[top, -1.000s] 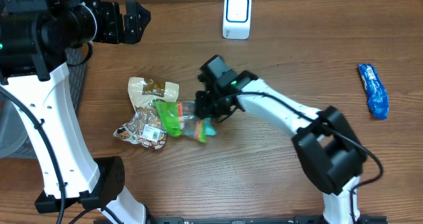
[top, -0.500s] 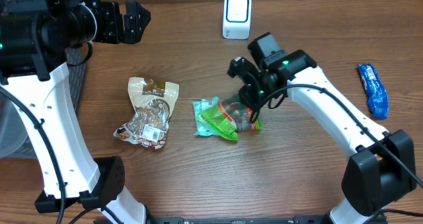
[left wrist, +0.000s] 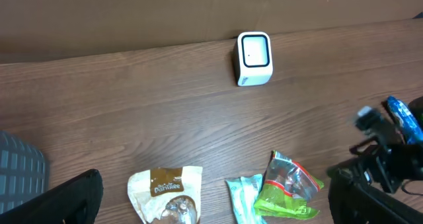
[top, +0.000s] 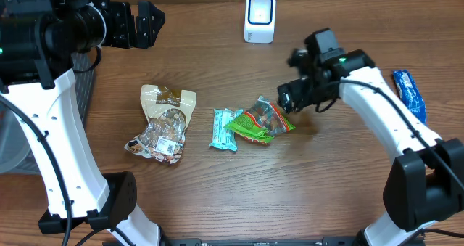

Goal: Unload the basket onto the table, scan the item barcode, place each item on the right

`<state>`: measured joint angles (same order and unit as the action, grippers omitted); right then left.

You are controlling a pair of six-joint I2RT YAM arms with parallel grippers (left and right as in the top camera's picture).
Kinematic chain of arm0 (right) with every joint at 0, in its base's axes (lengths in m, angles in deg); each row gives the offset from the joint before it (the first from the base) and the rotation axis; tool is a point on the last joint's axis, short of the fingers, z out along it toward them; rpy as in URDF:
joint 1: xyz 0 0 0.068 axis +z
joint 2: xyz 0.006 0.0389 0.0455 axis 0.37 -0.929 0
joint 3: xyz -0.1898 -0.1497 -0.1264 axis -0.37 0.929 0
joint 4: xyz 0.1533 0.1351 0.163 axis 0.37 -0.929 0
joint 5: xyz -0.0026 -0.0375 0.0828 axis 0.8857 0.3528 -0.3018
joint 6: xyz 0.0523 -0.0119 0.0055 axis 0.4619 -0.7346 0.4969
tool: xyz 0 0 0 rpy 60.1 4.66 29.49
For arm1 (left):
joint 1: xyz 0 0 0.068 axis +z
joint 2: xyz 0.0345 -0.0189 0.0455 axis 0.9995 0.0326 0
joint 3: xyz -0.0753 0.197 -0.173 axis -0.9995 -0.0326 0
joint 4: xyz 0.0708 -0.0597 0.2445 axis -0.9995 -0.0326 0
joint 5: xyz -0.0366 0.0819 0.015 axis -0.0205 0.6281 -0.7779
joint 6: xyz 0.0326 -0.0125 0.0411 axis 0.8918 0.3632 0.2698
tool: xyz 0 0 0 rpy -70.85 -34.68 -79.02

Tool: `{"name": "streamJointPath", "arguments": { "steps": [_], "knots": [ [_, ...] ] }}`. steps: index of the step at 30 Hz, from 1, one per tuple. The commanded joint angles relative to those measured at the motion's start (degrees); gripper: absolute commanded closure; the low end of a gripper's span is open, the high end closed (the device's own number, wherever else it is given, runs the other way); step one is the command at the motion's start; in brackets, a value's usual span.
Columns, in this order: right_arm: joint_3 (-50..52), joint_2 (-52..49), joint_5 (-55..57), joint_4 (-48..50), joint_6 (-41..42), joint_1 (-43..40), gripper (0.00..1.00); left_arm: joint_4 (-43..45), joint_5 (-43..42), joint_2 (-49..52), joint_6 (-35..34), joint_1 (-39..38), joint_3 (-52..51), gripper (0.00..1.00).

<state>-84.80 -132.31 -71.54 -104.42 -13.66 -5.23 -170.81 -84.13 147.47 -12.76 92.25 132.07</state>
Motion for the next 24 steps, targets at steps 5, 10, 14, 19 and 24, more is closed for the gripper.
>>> {"name": "streamJointPath", "arguments": {
  "steps": [5, 10, 14, 19, 24],
  "knots": [
    [10.1, 0.3, -15.4, 2.5, 35.4, -0.8, 0.01, 0.1, -0.8, 0.3, 1.1, -0.2, 0.3, 0.0],
    [20.2, 0.3, -17.2, 13.8, 50.8, 3.8, 0.01, 0.1, -0.8, 0.3, 1.1, -0.2, 0.3, 0.0],
    [25.5, 0.3, -17.2, 24.9, 60.2, 8.1, 0.0, 0.1, -0.8, 0.3, 1.1, -0.2, 0.3, 0.0],
    [28.4, 0.3, -12.0, 36.5, 69.1, 12.1, 0.01, 0.1, -0.8, 0.3, 1.1, -0.2, 0.3, 0.0],
    [28.4, 0.3, -4.0, 41.3, 72.9, 14.8, 0.19, 0.1, -0.8, 0.3, 1.1, -0.2, 0.3, 0.0]
  ]
}}
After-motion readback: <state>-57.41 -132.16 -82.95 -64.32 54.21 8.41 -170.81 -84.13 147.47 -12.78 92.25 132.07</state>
